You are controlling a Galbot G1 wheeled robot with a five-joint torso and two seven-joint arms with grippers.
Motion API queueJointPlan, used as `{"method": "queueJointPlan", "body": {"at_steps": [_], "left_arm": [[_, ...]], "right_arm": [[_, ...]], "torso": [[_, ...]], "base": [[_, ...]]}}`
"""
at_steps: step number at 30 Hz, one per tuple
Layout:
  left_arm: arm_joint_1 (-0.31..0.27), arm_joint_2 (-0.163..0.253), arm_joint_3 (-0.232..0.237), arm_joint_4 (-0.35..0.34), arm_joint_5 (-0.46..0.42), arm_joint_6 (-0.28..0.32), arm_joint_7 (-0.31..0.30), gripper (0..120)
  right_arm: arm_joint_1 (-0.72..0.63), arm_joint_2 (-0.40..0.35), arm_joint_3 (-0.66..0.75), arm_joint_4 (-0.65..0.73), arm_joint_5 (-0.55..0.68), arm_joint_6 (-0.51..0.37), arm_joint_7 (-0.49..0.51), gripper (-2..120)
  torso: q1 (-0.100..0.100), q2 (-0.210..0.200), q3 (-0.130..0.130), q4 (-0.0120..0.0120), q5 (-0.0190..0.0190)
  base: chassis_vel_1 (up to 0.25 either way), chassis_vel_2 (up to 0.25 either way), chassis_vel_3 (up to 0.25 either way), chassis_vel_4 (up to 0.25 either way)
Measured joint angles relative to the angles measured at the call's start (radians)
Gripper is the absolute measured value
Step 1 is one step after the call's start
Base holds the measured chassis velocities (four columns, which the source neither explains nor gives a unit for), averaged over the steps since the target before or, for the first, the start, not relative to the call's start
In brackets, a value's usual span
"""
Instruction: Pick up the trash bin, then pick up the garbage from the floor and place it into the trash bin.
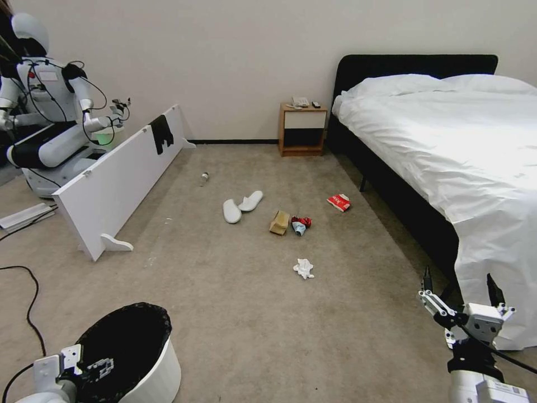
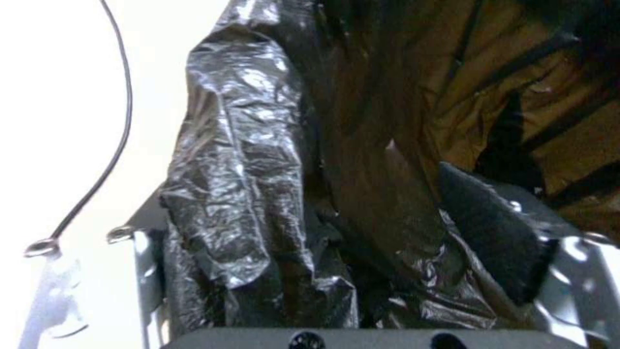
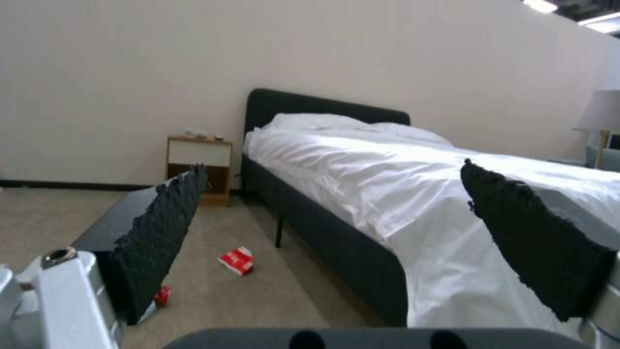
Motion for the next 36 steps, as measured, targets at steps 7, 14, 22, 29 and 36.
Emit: {"method": "queueJointPlan", "body": {"at_steps": [7,14,22,29,36], "left_arm": [[0.001,-0.001,0.004,0.004,0.000,-0.001,0.023,60],[0.005,-0.003,0.007,0.008,-0.003,-0.001,0.025,42],[0.009,-0.013,0.010,0.004,-0.014,-0.001,0.019,22],[0.012,-0.025,0.008,-0.014,-0.023,0.002,0.008,19],[0.018,-0.050,0.000,-0.051,-0.043,0.007,-0.013,13]], "right_arm": [[0.000,0.001,-0.003,-0.002,-0.004,0.000,0.000,100],[0.000,0.001,-0.004,-0.003,-0.005,0.001,0.000,100],[-0.004,0.005,-0.006,-0.003,-0.010,0.004,0.001,100],[-0.009,0.007,-0.007,-0.001,-0.013,0.007,0.002,100],[-0.014,0.002,-0.003,0.001,-0.013,0.010,0.005,100]], "torso": [[0.000,0.000,0.000,-0.0001,-0.0002],[0.000,0.000,0.000,-0.0001,-0.0002],[0.000,0.000,0.000,-0.0003,-0.0002],[0.000,0.000,0.000,-0.0001,-0.0012],[0.000,0.000,0.000,0.0000,-0.0021]], "base": [[0.000,0.000,0.000,0.000],[0.000,0.000,0.000,0.000],[0.000,0.000,0.000,0.000],[0.000,0.000,0.000,0.000],[0.000,0.000,0.000,0.000]]}}
